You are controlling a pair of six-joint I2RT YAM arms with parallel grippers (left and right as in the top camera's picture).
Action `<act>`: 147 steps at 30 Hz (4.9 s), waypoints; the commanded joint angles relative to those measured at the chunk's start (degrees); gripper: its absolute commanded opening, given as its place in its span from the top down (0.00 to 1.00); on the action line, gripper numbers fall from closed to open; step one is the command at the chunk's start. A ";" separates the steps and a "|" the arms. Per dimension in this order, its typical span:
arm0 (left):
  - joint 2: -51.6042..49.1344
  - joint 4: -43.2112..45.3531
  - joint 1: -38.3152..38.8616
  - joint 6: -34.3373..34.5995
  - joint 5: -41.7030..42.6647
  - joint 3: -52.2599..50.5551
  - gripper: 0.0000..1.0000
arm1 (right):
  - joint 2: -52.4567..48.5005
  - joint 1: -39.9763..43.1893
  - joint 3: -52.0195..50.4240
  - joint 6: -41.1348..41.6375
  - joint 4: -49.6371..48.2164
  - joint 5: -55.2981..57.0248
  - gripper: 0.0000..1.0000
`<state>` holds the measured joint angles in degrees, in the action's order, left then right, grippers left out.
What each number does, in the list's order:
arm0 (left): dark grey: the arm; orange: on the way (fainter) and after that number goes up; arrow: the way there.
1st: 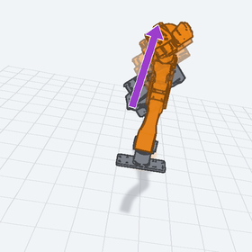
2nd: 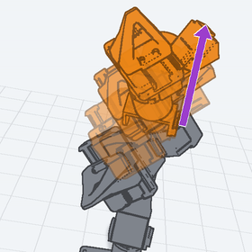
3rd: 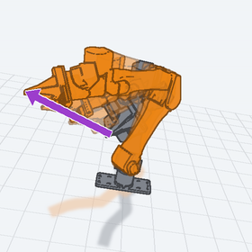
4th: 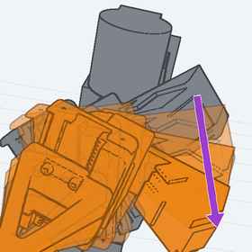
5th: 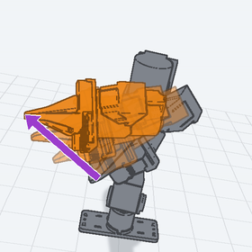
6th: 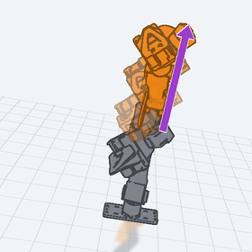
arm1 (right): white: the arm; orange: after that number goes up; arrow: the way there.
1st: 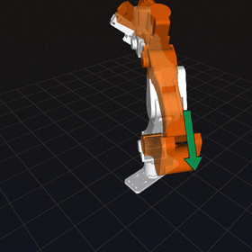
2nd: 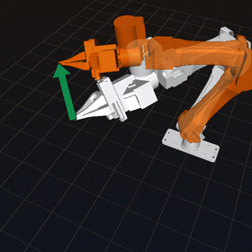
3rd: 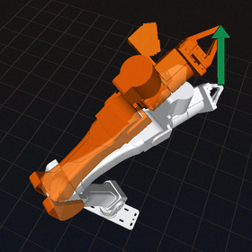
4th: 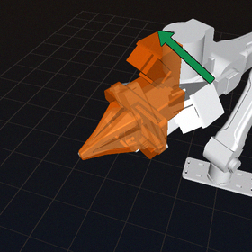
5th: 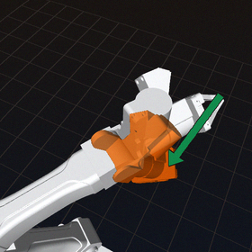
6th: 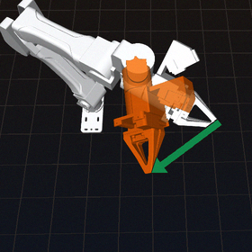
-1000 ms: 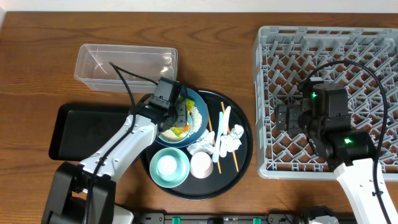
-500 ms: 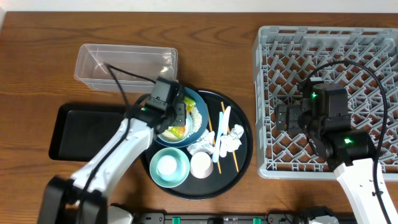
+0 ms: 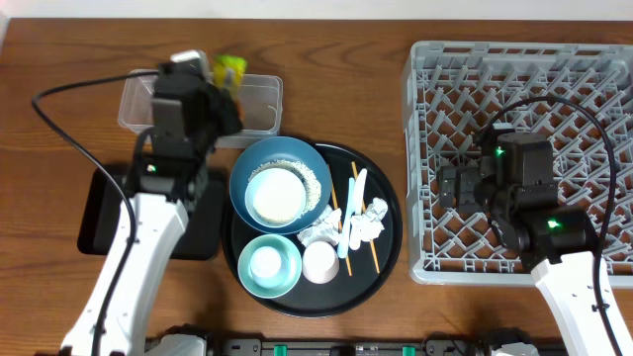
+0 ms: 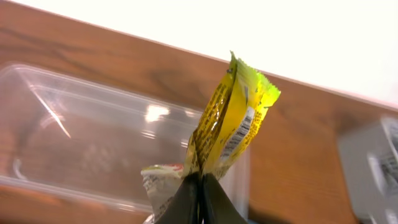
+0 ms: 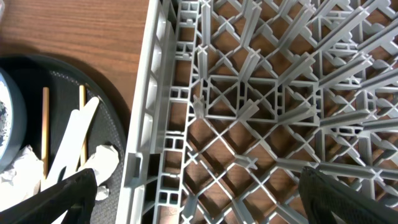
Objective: Sort waste into correct bins and load items into the dishwasher rack
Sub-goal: 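Carry the wrapper to the clear bin and release it, then reach the left gripper to the crumpled tissue on the tray, then grasp the tissue and drop it into the clear bin, then reach the left gripper back to the remaining tissue on the tray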
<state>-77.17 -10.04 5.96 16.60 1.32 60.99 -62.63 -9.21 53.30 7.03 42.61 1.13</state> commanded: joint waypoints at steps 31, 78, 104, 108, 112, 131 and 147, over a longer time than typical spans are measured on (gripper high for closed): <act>-3.74 -17.14 10.97 -0.11 19.45 0.63 0.48 | 0.15 -0.09 1.14 0.68 0.52 -0.63 0.01; -22.08 -30.99 35.65 -1.51 10.82 -0.87 0.79 | 0.15 -0.07 1.14 0.66 7.10 -1.33 0.01; -2.43 -30.86 30.64 -1.62 -3.43 5.79 0.94 | 0.15 -0.07 1.14 0.68 7.08 -1.33 0.01; 0.17 -24.22 22.01 -2.01 -5.03 5.79 0.94 | 0.15 -0.07 1.14 0.68 7.08 -1.31 0.01; -0.48 -16.00 12.11 -1.99 -4.94 5.79 0.94 | 0.15 -0.07 1.14 0.66 7.08 -1.33 0.01; -10.14 -2.67 0.66 -1.97 3.72 5.79 0.36 | 0.15 -0.07 1.14 0.68 7.13 -1.33 0.01; -10.19 -22.29 22.53 -0.46 18.58 4.33 0.27 | 0.15 -0.07 1.14 0.70 7.13 -1.36 0.01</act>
<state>-86.15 -31.99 24.56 16.23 19.11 66.15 -62.63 -9.21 53.54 7.07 49.69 -0.05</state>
